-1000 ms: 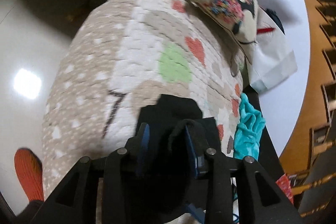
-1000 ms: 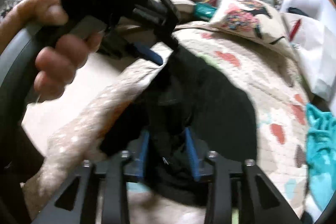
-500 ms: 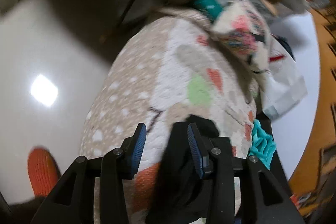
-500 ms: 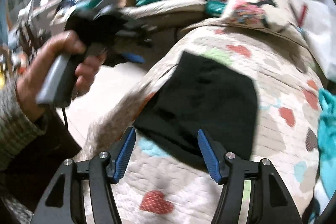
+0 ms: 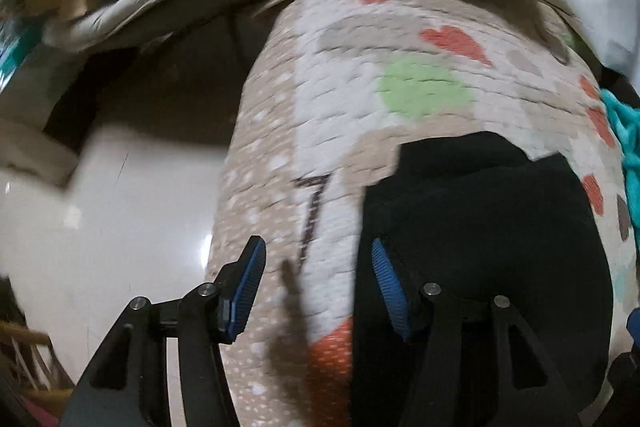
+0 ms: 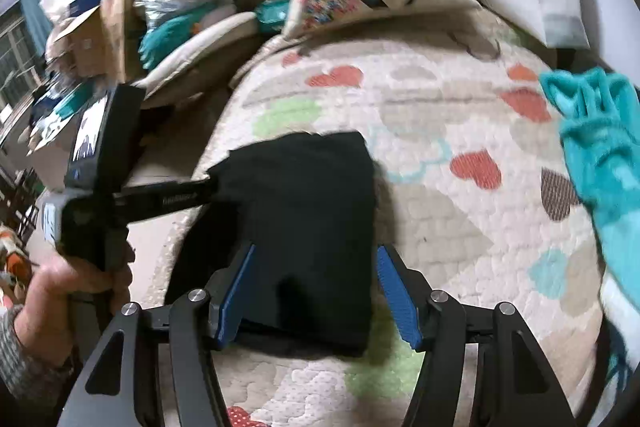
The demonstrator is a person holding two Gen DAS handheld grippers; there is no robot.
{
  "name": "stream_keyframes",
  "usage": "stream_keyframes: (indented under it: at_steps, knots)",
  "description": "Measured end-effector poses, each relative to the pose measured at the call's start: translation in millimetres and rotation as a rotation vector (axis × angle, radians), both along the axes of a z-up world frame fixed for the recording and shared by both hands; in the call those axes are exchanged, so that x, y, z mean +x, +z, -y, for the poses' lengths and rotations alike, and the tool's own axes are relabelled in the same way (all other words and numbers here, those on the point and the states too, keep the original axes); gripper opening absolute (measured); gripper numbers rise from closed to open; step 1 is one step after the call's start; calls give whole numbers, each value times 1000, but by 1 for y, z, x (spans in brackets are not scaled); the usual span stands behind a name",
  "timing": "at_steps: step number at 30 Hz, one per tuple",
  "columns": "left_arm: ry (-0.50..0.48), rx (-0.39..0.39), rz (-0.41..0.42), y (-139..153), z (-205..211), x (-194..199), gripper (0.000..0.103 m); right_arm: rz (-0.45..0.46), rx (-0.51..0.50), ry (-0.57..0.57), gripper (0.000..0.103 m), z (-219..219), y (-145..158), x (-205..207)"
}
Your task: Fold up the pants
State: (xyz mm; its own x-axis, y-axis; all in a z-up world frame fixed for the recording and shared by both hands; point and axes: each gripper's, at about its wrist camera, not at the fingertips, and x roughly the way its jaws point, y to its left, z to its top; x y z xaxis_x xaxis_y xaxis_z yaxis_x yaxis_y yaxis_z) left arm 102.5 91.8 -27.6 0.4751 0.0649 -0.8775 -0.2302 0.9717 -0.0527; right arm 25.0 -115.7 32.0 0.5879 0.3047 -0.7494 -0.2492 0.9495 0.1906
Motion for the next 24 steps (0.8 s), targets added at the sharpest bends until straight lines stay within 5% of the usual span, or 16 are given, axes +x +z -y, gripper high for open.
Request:
stream_keyframes:
  at_steps: [10,14,17,24]
  knots:
    - [146,-503,113,16,-56,-48,54,-32,55,-57,68,32,-2,27]
    - [213,-552,157,18,-50,-55,68,-67,87,-48,70,35,-8,51]
    - [236,-587,112,6,-37,-49,69,-100,135,-48,70,35,-17,69]
    - [193,-483,66,-9,-17,-39,72,-147,213,-54,71,42,-37,85]
